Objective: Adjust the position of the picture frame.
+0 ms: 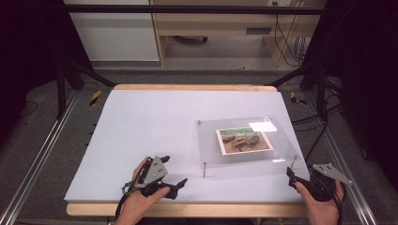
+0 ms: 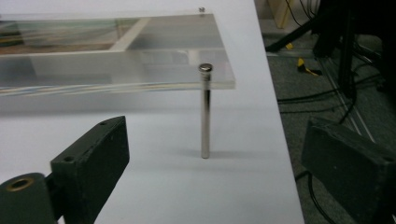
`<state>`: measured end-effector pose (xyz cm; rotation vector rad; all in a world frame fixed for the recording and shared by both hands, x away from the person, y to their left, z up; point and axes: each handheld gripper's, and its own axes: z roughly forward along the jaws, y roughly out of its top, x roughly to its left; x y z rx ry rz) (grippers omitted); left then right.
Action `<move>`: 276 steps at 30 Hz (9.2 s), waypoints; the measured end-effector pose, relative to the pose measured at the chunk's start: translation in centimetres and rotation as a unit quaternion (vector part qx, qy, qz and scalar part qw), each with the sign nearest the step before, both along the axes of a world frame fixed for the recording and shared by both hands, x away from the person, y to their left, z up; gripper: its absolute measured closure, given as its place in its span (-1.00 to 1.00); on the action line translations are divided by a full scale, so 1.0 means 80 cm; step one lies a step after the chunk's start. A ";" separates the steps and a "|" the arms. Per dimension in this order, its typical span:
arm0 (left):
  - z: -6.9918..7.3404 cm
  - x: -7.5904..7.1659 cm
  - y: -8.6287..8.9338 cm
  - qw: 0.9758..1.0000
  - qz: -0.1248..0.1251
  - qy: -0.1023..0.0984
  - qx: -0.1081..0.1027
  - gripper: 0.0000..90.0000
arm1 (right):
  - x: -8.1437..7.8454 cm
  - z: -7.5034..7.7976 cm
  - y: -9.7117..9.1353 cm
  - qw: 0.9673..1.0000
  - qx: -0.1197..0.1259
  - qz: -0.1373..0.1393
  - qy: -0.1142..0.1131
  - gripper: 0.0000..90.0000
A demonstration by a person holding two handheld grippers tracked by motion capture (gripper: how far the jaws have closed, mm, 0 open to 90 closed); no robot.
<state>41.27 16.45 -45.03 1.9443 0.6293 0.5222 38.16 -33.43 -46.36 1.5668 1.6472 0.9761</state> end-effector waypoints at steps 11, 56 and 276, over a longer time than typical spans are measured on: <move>-0.015 0.015 0.014 0.998 0.037 0.040 0.010 -0.92 | 0.002 -0.004 0.011 0.999 -0.037 0.038 0.013 -0.66; -0.017 0.013 0.010 0.996 0.063 0.016 -0.053 -0.91 | 0.019 -0.020 -0.003 0.999 -0.013 0.027 -0.013 -0.39; -0.007 0.062 0.091 0.985 0.085 0.051 -0.139 0.86 | 0.075 0.009 0.188 0.988 0.046 0.122 -0.088 0.86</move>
